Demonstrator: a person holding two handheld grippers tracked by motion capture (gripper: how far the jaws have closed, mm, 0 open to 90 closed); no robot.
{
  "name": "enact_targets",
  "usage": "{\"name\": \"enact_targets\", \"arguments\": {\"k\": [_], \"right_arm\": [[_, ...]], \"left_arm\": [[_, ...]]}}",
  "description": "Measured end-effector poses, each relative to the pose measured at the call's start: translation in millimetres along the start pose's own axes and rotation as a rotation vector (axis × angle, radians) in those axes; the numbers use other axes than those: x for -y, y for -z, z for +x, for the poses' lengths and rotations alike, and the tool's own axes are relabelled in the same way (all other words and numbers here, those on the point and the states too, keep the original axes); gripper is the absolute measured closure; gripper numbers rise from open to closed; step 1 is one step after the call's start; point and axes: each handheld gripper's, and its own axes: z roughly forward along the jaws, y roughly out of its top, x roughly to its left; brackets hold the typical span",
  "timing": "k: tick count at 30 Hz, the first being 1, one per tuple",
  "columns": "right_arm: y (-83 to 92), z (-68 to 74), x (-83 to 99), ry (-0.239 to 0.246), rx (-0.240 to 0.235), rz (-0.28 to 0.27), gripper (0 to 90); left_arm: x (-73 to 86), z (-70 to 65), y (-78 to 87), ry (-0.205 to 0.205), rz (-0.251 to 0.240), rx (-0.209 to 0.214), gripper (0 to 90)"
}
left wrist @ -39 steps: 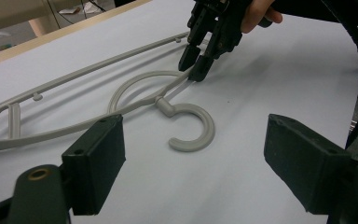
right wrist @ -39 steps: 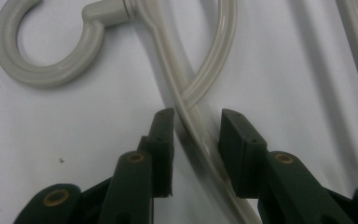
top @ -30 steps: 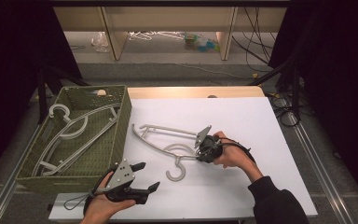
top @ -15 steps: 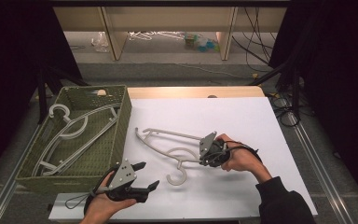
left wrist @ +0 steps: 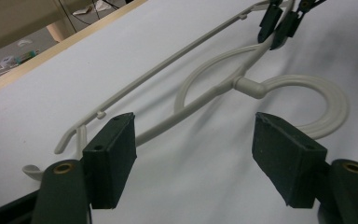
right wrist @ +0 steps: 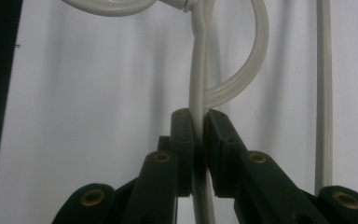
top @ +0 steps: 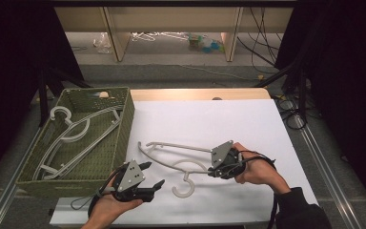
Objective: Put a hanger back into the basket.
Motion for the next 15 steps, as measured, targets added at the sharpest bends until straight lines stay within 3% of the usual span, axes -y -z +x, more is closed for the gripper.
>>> {"name": "enact_targets", "arguments": {"k": [2, 4, 14, 15], "right_arm": [[3.5, 2.9, 1.6, -0.01, -0.001, -0.003, 82.3], [6.1, 4.9, 2.5, -0.008, -0.002, -0.013, 82.3], [13.3, 15.0, 0.4, 0.012, -0.025, -0.022, 82.3], [13.7, 15.3, 0.3, 0.016, -0.018, -0.018, 82.3]], "left_arm": [[-2.1, 1.2, -3.3, -0.027, 0.018, 0.002, 31.1], [-4.3, -0.5, -8.7, -0.028, 0.02, 0.002, 31.6], [-7.7, -6.3, -31.1, -0.186, 0.117, 0.06, 35.7], [-7.0, -6.2, -32.4, -0.186, 0.122, 0.063, 36.2]]}}
